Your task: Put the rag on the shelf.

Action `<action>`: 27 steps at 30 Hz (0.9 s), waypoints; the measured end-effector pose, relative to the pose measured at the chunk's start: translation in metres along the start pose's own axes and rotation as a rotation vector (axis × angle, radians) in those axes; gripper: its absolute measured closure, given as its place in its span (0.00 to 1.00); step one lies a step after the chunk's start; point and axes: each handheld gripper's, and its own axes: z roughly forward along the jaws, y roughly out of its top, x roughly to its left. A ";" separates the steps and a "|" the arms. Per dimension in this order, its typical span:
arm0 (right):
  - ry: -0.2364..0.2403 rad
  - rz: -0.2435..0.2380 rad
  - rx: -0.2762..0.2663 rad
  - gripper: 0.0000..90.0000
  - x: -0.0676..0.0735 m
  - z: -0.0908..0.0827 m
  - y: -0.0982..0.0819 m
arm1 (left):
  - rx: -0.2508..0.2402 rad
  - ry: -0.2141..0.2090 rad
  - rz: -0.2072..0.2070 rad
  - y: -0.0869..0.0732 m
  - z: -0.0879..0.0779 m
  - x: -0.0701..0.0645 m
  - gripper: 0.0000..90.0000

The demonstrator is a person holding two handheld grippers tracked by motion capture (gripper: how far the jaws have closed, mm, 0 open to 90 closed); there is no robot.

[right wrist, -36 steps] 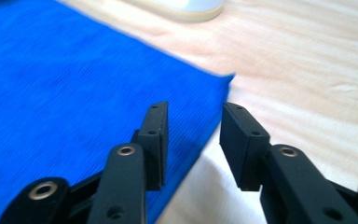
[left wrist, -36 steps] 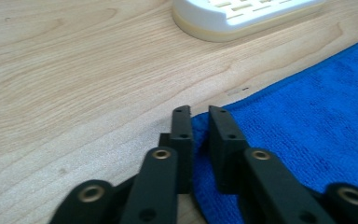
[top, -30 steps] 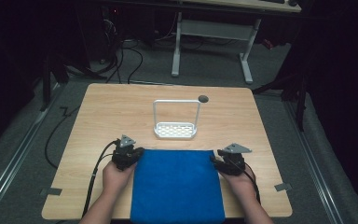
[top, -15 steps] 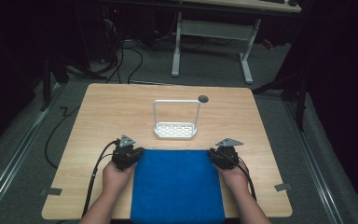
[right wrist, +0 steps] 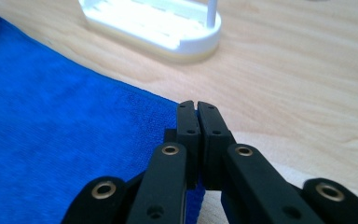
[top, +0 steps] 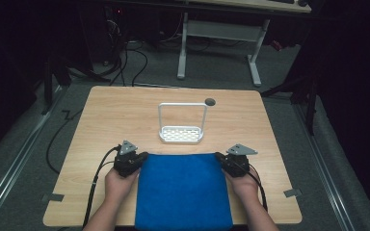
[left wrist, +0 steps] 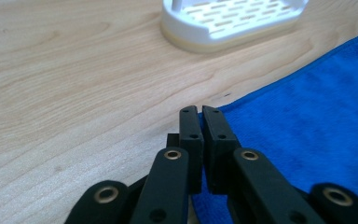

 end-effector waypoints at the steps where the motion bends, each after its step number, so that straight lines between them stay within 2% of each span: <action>1: 0.001 -0.004 -0.015 0.99 0.000 -0.003 0.001 | -0.010 -0.002 -0.001 0.001 -0.002 -0.001 0.97; 5: 0.001 0.004 -0.054 0.99 0.002 -0.011 0.003 | -0.078 0.000 0.010 0.006 -0.016 -0.007 0.97; 6: 0.001 0.009 -0.066 0.99 0.003 -0.013 0.003 | -0.078 0.000 0.010 0.006 -0.016 -0.007 0.97; 7: 0.002 0.009 -0.082 0.99 0.004 -0.016 0.004 | -0.113 0.001 0.016 0.009 -0.026 -0.009 0.97; 9: 0.004 0.011 -0.107 0.99 0.005 -0.021 0.005 | -0.147 0.010 0.023 0.012 -0.036 -0.010 0.97; 10: 0.004 0.011 -0.107 0.99 0.005 -0.021 0.005 | -0.147 0.010 0.023 0.012 -0.036 -0.010 0.97; 11: 0.000 0.011 -0.133 0.99 0.007 -0.026 0.007 | -0.177 0.017 0.020 0.014 -0.043 -0.010 0.97; 12: 0.000 0.011 -0.133 0.99 0.007 -0.026 0.007 | -0.177 0.017 0.020 0.014 -0.043 -0.010 0.97; 13: -0.002 0.012 -0.162 0.99 0.008 -0.032 0.010 | -0.198 0.017 0.018 0.016 -0.048 -0.010 0.97; 16: -0.005 0.011 -0.192 0.99 0.010 -0.037 0.013 | -0.223 0.019 0.025 0.019 -0.053 -0.012 0.97; 17: -0.013 -0.002 -0.223 0.99 0.013 -0.044 0.017 | -0.247 0.020 0.034 0.023 -0.060 -0.013 0.97; 21: -0.022 -0.012 -0.275 0.99 0.019 -0.056 0.025 | -0.311 0.018 0.040 0.032 -0.075 -0.017 0.97; 23: -0.030 -0.033 -0.310 0.99 0.022 -0.064 0.031 | -0.344 0.019 0.043 0.036 -0.083 -0.021 0.97; 25: -0.032 -0.037 -0.336 0.99 0.025 -0.071 0.037 | -0.361 0.018 0.043 0.040 -0.087 -0.024 0.97; 27: -0.041 -0.053 -0.364 0.99 0.027 -0.077 0.042 | -0.373 0.027 0.060 0.045 -0.090 -0.028 0.97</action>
